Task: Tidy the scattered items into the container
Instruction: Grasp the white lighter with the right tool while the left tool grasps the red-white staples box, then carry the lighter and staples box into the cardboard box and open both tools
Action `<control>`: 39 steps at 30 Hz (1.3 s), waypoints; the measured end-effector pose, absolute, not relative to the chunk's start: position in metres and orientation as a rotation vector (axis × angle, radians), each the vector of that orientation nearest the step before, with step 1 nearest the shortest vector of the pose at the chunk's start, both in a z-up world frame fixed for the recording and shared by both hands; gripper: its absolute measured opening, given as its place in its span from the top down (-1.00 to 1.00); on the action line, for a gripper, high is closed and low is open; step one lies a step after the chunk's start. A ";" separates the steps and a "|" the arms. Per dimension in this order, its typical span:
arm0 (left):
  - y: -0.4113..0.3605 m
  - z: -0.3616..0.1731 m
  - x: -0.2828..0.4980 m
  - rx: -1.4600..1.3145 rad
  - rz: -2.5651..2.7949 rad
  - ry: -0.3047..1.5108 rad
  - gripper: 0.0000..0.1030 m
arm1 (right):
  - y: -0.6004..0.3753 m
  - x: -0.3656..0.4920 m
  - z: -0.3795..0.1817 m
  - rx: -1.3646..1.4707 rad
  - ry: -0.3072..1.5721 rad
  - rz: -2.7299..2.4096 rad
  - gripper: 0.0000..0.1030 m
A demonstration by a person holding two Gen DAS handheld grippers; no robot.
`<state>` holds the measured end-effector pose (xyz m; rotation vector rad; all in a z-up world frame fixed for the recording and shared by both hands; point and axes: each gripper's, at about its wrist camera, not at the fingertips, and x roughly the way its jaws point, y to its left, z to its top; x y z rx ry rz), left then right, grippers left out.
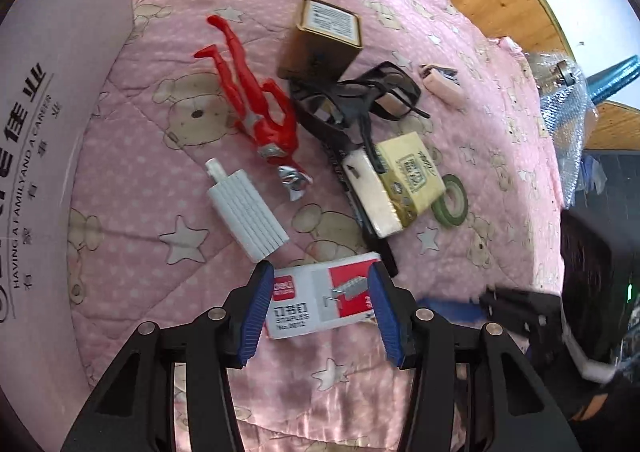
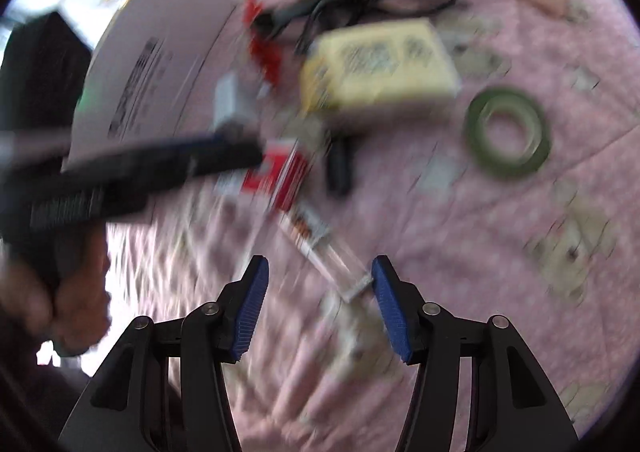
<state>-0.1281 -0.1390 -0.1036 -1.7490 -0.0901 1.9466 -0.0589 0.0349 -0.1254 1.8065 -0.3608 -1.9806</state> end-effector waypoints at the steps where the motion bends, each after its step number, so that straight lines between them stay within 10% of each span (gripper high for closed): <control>1: -0.139 -0.104 -0.130 -1.753 1.950 -0.089 0.02 | 0.034 -0.057 -0.123 1.793 -0.331 -2.001 -0.12; 8: -0.147 -0.112 -0.135 -1.783 1.942 -0.096 -0.06 | 0.011 -0.066 -0.123 1.668 -0.026 -2.137 -0.15; 10: -0.143 -0.110 -0.134 -1.759 1.928 -0.072 -0.06 | 0.003 -0.060 -0.123 1.647 0.095 -2.152 -0.03; 11: -0.141 -0.108 -0.133 -1.746 1.921 -0.060 -0.06 | 0.005 -0.058 -0.123 1.656 0.118 -2.162 0.33; 14: -0.136 -0.105 -0.130 -1.709 1.901 -0.026 -0.07 | 0.021 -0.055 -0.120 1.716 0.064 -2.180 0.58; 29: -0.099 -0.119 -0.125 -1.603 1.940 0.342 -0.26 | 0.070 -0.059 -0.133 1.826 -0.295 -2.252 0.44; 39: -0.110 -0.099 -0.141 -1.663 1.958 0.115 0.70 | 0.090 -0.075 -0.129 1.807 -0.442 -2.243 0.63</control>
